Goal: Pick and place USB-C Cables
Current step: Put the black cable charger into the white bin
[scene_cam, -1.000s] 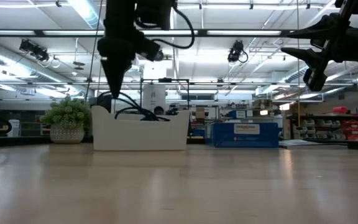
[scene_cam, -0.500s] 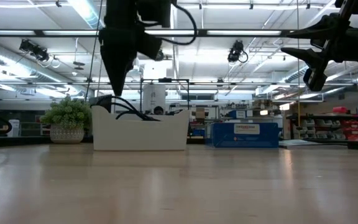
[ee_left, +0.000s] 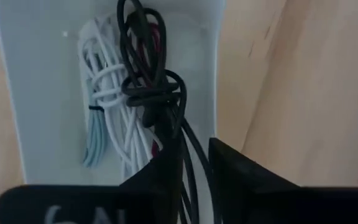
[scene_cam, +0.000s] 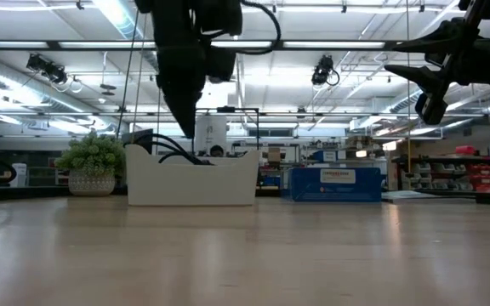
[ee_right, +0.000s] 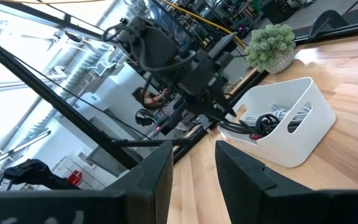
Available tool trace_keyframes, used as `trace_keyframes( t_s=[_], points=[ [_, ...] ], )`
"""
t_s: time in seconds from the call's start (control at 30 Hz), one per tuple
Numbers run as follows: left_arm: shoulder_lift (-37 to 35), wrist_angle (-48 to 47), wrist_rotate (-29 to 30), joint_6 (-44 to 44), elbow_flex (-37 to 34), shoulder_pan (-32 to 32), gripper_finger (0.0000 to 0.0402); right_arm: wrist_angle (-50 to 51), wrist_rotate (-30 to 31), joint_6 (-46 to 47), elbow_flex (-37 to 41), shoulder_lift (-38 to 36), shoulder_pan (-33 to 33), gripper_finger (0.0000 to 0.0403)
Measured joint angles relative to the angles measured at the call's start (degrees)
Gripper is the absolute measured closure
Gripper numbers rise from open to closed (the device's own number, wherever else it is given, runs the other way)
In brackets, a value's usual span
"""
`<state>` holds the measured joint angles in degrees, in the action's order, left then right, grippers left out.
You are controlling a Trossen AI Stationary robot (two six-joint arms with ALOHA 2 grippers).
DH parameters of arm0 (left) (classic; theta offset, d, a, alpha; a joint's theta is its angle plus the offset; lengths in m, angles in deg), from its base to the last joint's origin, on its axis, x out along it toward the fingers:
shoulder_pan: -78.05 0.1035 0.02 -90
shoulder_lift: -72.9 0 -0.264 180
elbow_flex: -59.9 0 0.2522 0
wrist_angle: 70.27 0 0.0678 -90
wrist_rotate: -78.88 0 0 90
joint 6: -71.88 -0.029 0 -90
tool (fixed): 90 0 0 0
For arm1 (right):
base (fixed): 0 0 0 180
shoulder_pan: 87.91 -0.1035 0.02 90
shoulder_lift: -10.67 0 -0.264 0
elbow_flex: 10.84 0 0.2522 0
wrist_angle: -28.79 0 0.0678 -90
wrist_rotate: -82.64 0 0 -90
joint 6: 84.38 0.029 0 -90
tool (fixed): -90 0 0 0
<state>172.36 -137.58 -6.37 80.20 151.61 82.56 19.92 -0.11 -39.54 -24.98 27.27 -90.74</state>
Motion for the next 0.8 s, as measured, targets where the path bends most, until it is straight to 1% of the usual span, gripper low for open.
trace_keyframes(
  t_s=[0.2, 0.4, 0.53, 0.8],
  points=[
    [0.0, 5.9, 0.1, 1.6, -6.8, 0.9, 0.0362, 0.0, 0.0, 0.0, 0.0, 0.0, 0.0, 0.0275],
    [-0.4, 7.2, -0.4, 2.4, -13.9, 1.0, 0.0391, 0.0, 0.0, 0.0, 0.0, 0.0, 0.0, 0.0275],
    [-1.4, 7.1, -0.6, 3.3, -14.2, 1.8, 0.0393, 0.0, 0.0, 0.0, 0.0, 0.0, 0.0, 0.0275],
    [-2.4, 6.4, -0.5, 2.5, -7.9, 2.2, 0.0389, 0.0, 0.2, 0.0, 0.0, 0.0, 0.0, 0.0275]
  ],
)
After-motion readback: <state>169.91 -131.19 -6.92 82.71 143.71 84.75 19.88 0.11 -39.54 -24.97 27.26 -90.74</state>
